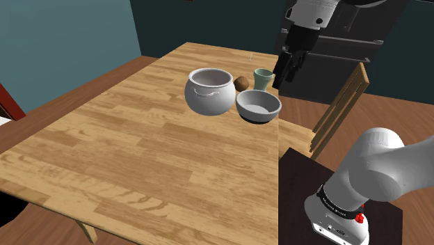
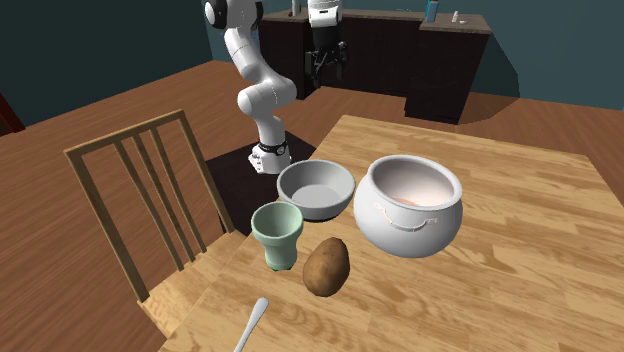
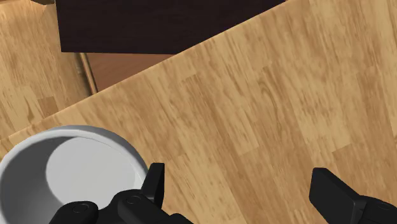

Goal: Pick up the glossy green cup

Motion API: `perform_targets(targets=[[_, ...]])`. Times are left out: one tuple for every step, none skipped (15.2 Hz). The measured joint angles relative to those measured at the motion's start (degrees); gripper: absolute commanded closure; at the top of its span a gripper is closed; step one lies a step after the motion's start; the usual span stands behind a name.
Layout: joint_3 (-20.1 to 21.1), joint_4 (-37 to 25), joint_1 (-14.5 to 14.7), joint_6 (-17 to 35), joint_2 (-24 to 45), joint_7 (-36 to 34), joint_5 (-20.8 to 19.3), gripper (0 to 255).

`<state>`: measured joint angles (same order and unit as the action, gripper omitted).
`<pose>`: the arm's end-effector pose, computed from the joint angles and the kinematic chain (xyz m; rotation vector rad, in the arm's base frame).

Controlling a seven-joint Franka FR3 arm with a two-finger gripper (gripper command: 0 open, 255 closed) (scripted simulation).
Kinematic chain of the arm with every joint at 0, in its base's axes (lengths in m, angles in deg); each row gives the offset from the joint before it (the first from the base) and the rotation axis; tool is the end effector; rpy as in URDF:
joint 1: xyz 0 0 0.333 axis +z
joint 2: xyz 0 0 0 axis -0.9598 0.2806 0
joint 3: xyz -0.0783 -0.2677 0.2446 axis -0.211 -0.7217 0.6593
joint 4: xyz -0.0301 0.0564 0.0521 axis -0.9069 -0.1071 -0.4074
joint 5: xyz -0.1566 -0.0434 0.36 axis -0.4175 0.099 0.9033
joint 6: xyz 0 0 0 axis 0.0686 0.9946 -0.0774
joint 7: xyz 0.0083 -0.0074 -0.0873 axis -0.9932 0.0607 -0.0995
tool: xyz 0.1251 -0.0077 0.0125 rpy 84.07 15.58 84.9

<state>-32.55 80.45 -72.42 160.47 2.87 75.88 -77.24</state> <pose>0.2661 0.0187 0.6335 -3.0569 0.0349 -0.0742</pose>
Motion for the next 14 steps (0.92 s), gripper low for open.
perform_targets(targets=[[0.0, 0.0, 0.0, 0.0, 0.0, 0.0, 0.0, 0], [-0.48, 0.13, -0.15, 0.48, 0.41, 0.54, -0.29, 0], [-1.2, -0.33, -0.38, 1.0, 1.47, 1.33, -0.7, 0], [-2.2, -0.37, -0.68, 1.99, 2.66, 2.46, -1.26, 0], [-3.15, -0.27, -0.98, 2.6, 3.27, 3.51, -1.76, 0], [-4.35, -0.53, -1.35, 3.33, 4.37, 4.84, -2.41, 0], [-5.48, -0.71, -1.68, 4.09, 5.4, 6.09, -2.97, 0], [-6.5, -1.05, -1.98, 4.69, 6.44, 7.23, -3.45, 0], [-7.83, -1.75, -2.32, 5.36, 7.91, 8.7, -4.03, 0], [-8.95, -2.59, -2.56, 6.03, 9.51, 9.96, -4.43, 0], [-9.88, -3.03, -2.77, 6.61, 10.63, 11.03, -4.75, 0], [-10.98, -4.0, -2.96, 7.28, 12.32, 12.25, -5.01, 0], [-12.02, -4.67, -3.11, 8.24, 14.06, 13.44, -5.22, 0], [-13.02, -5.53, -3.28, 8.78, 15.58, 14.62, -5.37, 0]])
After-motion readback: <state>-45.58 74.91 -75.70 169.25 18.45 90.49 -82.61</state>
